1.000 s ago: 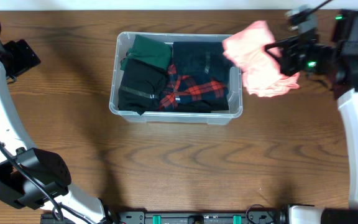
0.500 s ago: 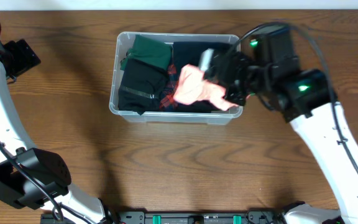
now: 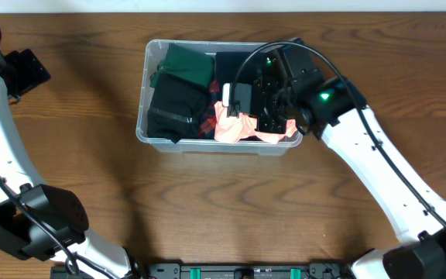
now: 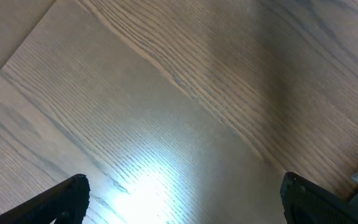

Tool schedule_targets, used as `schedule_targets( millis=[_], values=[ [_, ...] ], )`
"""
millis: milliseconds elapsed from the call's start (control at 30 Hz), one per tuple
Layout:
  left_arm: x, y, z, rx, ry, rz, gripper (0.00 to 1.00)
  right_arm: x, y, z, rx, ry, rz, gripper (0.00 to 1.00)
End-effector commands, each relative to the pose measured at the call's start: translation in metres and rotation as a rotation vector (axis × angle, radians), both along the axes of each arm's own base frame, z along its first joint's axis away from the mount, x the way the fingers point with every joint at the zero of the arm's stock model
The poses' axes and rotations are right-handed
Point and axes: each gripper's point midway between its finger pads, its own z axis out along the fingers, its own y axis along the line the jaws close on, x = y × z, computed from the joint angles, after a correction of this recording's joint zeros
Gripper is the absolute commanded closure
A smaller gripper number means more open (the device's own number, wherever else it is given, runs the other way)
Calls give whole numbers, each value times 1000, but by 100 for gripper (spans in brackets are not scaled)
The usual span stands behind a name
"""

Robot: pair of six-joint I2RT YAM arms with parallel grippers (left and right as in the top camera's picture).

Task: Pack container
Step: 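Carry the pink shirt into the bin's lower right area, then press the pink shirt flat in the bin and release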

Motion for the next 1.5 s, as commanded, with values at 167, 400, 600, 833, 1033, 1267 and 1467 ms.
schedule_targets(
  millis=[167, 400, 600, 833, 1033, 1267, 1467],
  values=[
    [-1, 2, 7, 7, -19, 16, 2, 14, 5, 2, 16, -23, -82, 18],
    [-1, 2, 7, 7, -19, 16, 2, 33, 3, 21, 48, -79, -191, 11],
    [-1, 2, 7, 7, -19, 16, 2, 36, 4, 29, 151, 20, -373, 22],
    [-1, 2, 7, 7, -19, 16, 2, 44, 6, -10, 185, 217, -604, 90],
    [-1, 2, 7, 7, -19, 16, 2, 49, 11, -69, 114, 357, -695, 99],
    [-1, 2, 7, 7, -19, 16, 2, 46, 11, -118, 28, 449, -728, 99],
    [-1, 2, 7, 7, -19, 16, 2, 56, 12, -110, 64, 422, -731, 99]
  ],
)
